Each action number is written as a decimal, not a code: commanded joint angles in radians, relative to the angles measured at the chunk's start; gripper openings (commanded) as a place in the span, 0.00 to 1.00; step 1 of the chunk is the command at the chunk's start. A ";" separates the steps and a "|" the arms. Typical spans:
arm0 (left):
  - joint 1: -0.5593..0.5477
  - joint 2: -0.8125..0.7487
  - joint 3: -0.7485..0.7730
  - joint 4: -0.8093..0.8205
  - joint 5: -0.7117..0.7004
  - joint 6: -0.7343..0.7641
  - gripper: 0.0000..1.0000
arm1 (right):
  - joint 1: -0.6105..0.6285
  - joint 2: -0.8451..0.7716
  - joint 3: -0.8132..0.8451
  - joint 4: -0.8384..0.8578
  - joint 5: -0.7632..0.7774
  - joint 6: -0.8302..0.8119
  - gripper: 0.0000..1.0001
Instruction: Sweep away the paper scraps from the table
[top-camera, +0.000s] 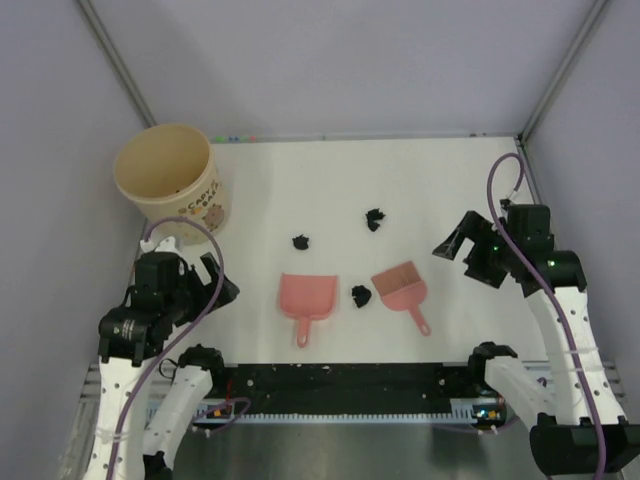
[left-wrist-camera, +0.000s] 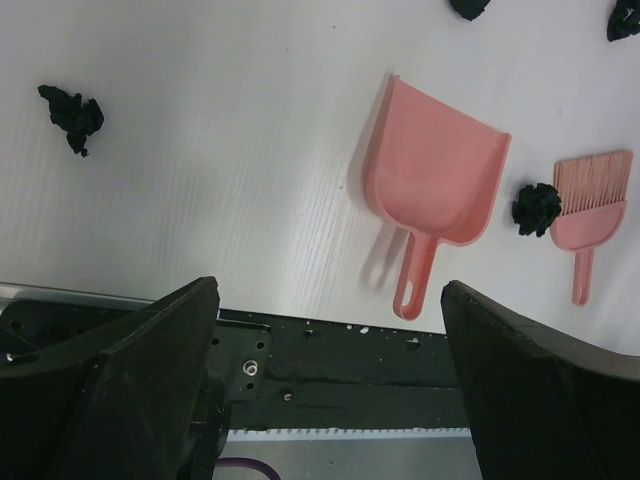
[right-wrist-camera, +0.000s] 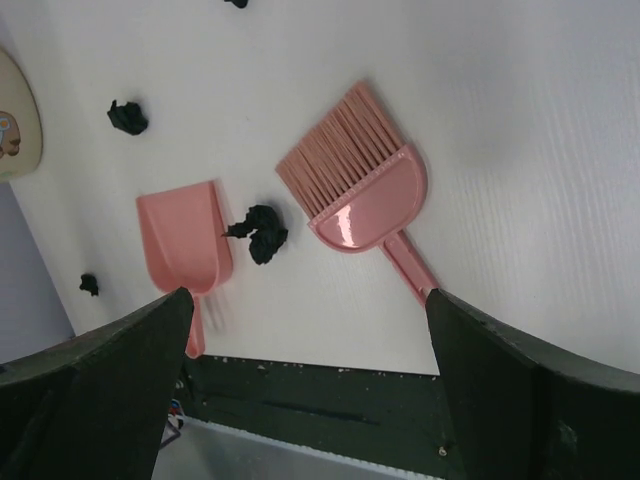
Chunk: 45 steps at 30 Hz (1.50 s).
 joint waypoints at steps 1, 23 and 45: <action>-0.005 -0.039 0.017 -0.013 -0.024 0.022 0.99 | -0.005 -0.014 0.022 -0.037 -0.048 -0.043 0.99; -0.010 -0.027 -0.087 0.025 0.131 0.033 0.99 | 0.557 0.222 0.022 -0.135 0.378 0.090 0.94; -0.027 0.052 -0.087 0.083 0.102 0.050 0.98 | 0.682 0.466 -0.301 0.208 0.512 0.207 0.77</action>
